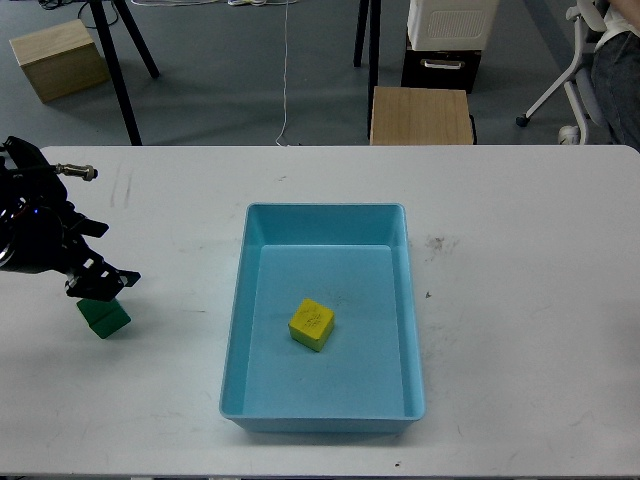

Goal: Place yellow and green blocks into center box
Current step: 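Lower the left gripper onto the green cube and grasp it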

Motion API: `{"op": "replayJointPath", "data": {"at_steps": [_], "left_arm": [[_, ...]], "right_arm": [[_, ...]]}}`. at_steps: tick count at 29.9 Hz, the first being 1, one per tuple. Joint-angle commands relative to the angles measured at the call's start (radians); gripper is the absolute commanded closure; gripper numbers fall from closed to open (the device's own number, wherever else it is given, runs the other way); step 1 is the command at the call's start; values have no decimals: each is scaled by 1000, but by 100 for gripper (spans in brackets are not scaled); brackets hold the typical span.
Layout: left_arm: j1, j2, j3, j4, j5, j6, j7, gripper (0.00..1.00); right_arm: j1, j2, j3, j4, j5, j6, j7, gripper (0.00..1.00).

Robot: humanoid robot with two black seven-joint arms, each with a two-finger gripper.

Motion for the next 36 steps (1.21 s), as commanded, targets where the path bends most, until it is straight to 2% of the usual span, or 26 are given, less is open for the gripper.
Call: {"op": "replayJointPath", "data": {"at_steps": [1, 18, 25, 31, 36], "left_arm": [[58, -2, 0, 28, 22, -3, 0, 0], [118, -9, 1, 125, 55, -12, 0, 0], [125, -68, 1, 146, 48, -12, 0, 0], [136, -132, 1, 223, 52, -12, 0, 0], [138, -140, 1, 228, 52, -12, 0, 2]], "right_arm": [[-14, 0, -1, -1, 0, 0, 0, 1], [-34, 8, -11, -11, 0, -3, 2, 1], [-36, 11, -16, -11, 0, -3, 2, 1], [-43, 11, -13, -11, 0, -5, 2, 1], [-45, 11, -13, -13, 0, -5, 2, 1]]}}
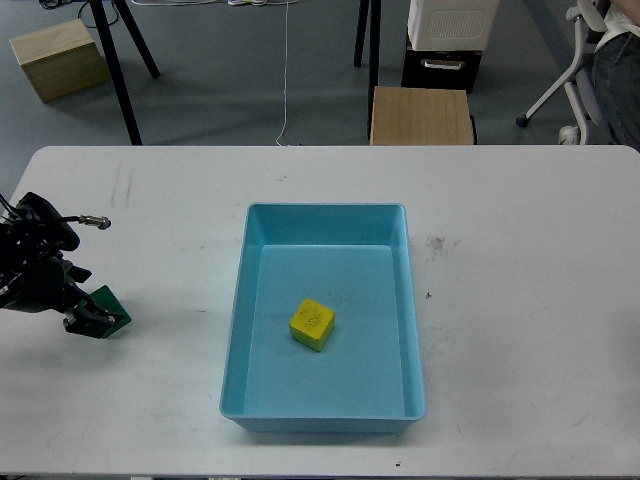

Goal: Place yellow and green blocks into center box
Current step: 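Lower the left gripper onto the green cube and grasp it, then lift the green cube and carry it over the tray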

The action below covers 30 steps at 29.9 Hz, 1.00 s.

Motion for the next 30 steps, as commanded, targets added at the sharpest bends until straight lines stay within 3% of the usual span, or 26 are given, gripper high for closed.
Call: {"op": "replayJointPath", "data": {"at_steps": [1, 11, 18, 21, 24, 30], "left_arm": [[1, -7, -1, 4, -2, 0, 0, 2], [15, -34, 1, 24, 6, 0, 0, 15], [36, -36, 1, 44, 7, 0, 0, 19], [39, -37, 3, 46, 12, 0, 0, 30], [38, -36, 1, 46, 38, 0, 0, 51], [28, -31, -5, 46, 35, 0, 0, 69]], "right_arm": [[-3, 2, 0, -1, 0, 0, 0, 1], [-6, 2, 0, -3, 0, 0, 0, 1], [-6, 2, 2, -4, 0, 0, 0, 1], [-6, 2, -1, -4, 0, 0, 0, 1], [-6, 5, -1, -4, 0, -1, 0, 1], [-8, 5, -3, -4, 0, -1, 0, 1]]}}
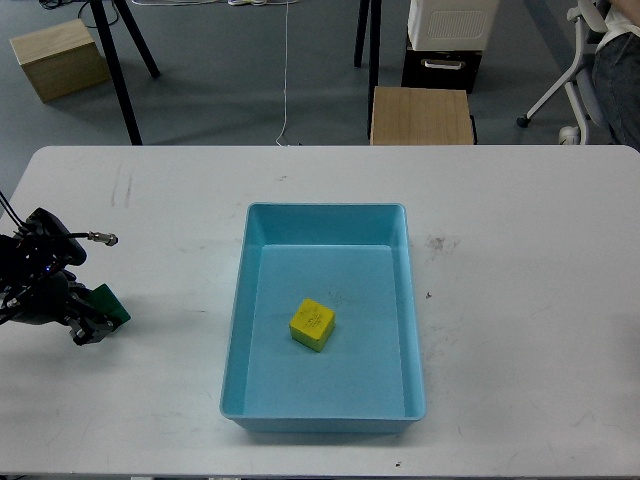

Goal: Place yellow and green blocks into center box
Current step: 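Lift the green cube and carry it over the tray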

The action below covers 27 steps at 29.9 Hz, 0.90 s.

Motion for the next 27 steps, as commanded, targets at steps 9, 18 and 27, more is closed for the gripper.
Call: {"op": "replayJointPath", "data": {"at_steps": [9, 18, 27], "left_arm": [[-328, 74, -14, -115, -84, 67, 0, 78], [-492, -43, -10, -377, -129, 0, 0, 81], [-507, -297, -2, -365, -9, 0, 0, 79]], "right_arm": [[-14, 2, 0, -20, 0, -4, 2, 1], [-23, 3, 3, -77, 0, -6, 9, 1], [-18, 9, 0, -83, 0, -4, 8, 1]]}}
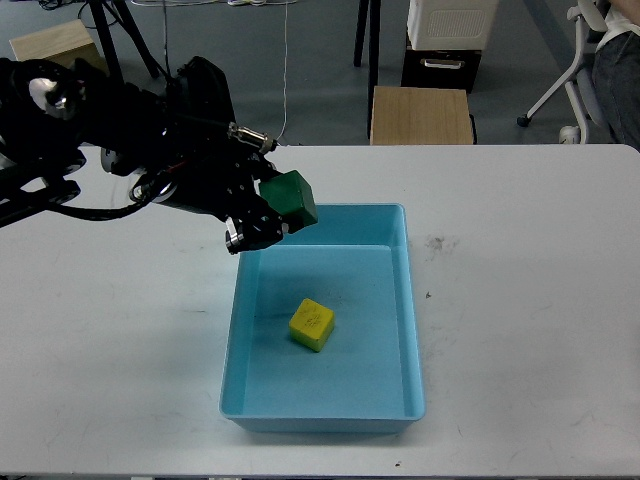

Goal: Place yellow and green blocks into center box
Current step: 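Lift the green cube and carry it over the tray, then lower the green cube onto the yellow cube and release it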

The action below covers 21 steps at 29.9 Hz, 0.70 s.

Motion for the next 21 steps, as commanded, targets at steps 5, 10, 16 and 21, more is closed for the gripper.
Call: {"op": "replayJointPath", "data": {"at_steps": [5, 10, 16, 21], "left_arm": [[7, -161, 58, 26, 57, 0, 0, 79], [33, -169, 164, 24, 64, 0, 0, 78], [85, -193, 160, 90, 64, 0, 0, 77], [123, -196, 155, 118, 64, 0, 0, 74]], "right_arm": [[1, 0, 0, -1, 0, 1, 0, 1], [2, 2, -5, -1, 0, 1, 0, 1], [7, 2, -6, -1, 0, 1, 0, 1], [8, 2, -6, -1, 0, 1, 0, 1]]}}
